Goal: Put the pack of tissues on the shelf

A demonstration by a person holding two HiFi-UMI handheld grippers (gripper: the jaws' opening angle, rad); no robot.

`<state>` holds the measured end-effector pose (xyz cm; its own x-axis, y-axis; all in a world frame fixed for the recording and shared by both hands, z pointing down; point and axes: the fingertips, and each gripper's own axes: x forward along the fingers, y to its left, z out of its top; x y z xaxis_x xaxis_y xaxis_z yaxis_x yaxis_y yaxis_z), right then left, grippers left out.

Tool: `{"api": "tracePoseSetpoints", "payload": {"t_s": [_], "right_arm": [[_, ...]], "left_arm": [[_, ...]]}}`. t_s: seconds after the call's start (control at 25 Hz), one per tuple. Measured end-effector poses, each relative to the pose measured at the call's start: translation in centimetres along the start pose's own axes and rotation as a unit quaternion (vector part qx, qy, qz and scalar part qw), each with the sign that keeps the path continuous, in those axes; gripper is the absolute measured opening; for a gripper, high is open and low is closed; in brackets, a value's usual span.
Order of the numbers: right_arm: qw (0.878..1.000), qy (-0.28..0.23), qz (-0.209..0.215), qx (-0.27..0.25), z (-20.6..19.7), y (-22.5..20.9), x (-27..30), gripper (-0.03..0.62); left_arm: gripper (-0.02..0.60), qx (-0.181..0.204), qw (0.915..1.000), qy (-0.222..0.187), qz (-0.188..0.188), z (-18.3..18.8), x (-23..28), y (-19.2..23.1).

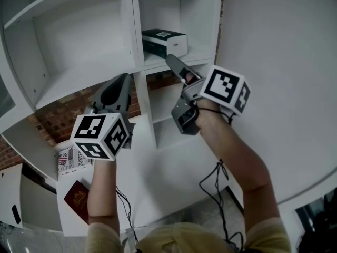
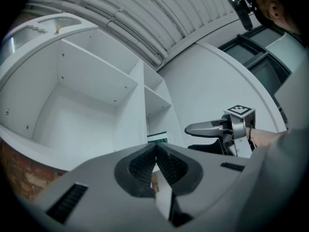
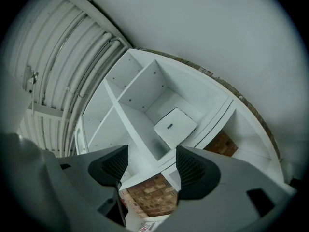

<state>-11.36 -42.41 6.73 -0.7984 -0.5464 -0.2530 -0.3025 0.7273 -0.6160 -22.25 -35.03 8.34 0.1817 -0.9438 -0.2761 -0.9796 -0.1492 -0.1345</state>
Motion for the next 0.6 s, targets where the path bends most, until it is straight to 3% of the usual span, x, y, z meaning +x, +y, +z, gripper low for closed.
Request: {"api": "tracePoseSetpoints", "payload": {"t_s": [0.28,0.6], "right_arm": [[0.995,-0.004,-0.002,-0.096,-0.8,-0.1,-1.7,0.308],[0.982,-0.033,0.004,-0.188,-2.0,0.6,-4.6,0.276]], "left_arm": [[0.003,-0.011,0.9998,0.018,-0.004,-0.9,-0.3,-0.2],[0.003,-0.018,0.9996,0.021,-0.011,-1.1,-2.3,-1.1]]}}
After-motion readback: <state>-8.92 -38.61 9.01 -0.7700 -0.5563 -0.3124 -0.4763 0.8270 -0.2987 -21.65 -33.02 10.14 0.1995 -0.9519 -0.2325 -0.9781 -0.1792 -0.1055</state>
